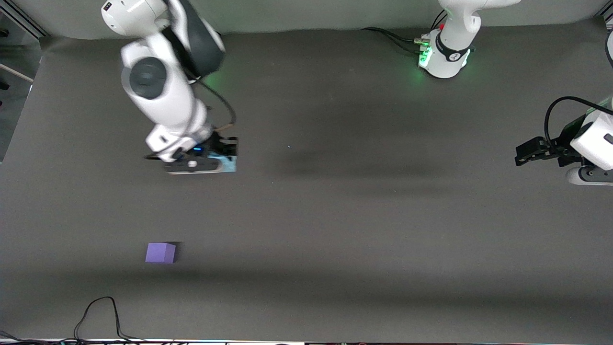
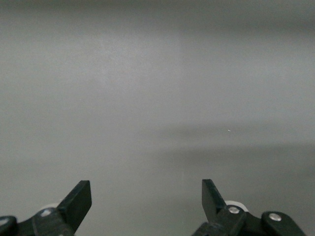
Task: Place blue block between orange and purple blocks
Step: 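Carry the blue block with the right gripper toward the orange block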
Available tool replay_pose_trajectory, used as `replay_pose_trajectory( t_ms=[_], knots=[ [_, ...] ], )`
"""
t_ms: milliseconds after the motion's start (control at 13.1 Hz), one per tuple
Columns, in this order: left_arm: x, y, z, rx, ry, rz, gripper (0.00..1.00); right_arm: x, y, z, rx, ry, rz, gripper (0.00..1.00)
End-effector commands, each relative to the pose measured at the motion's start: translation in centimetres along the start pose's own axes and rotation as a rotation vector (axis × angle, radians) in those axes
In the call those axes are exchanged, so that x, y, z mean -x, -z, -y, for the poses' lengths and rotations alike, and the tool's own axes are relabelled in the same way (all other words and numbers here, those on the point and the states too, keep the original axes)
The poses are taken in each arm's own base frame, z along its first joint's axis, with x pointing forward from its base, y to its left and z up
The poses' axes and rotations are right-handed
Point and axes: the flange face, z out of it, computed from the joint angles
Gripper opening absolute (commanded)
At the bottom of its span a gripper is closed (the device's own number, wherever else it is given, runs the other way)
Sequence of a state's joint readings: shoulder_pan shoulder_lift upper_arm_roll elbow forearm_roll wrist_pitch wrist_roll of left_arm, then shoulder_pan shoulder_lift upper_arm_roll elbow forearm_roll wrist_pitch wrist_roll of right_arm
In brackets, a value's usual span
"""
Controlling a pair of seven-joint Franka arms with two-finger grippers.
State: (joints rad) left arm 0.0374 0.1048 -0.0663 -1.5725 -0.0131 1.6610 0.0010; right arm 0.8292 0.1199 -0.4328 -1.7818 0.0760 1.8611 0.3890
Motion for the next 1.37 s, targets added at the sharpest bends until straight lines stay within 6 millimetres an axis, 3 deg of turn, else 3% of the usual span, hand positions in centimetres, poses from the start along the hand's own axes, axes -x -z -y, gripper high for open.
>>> replay_pose_trajectory(
  t_ms=[0, 152, 381, 534, 762, 991, 1296],
  knots=[
    [0.3, 1.0, 0.1, -0.013, -0.017, -0.018, 1.0, 0.0, 2.3, -5.6, -0.033, -0.012, 0.017, 0.25],
    [0.2, 0.9, -0.2, -0.016, -0.022, -0.016, 1.0, -0.8, 2.3, -9.0, -0.031, 0.02, 0.027, 0.25],
    [0.2, 0.9, -1.0, -0.02, -0.035, -0.014, 1.0, -2.4, -0.6, -14.5, -0.005, 0.059, 0.053, 0.25],
    [0.2, 0.9, -1.1, -0.021, -0.036, -0.016, 1.0, -2.4, -3.7, -16.5, 0.009, 0.075, 0.049, 0.25],
    [0.2, 1.0, -1.5, -0.022, -0.042, -0.017, 1.0, -2.1, -9.9, -19.8, 0.031, 0.135, 0.007, 0.26],
    [0.2, 1.1, -0.9, -0.023, -0.032, -0.019, 1.0, -1.2, -15.4, -21.8, 0.063, 0.149, -0.038, 0.26],
    [0.2, 0.9, -0.8, -0.023, -0.03, -0.016, 1.0, -1.5, -21.1, -22.3, 0.035, 0.16, -0.053, 0.26]
  ],
)
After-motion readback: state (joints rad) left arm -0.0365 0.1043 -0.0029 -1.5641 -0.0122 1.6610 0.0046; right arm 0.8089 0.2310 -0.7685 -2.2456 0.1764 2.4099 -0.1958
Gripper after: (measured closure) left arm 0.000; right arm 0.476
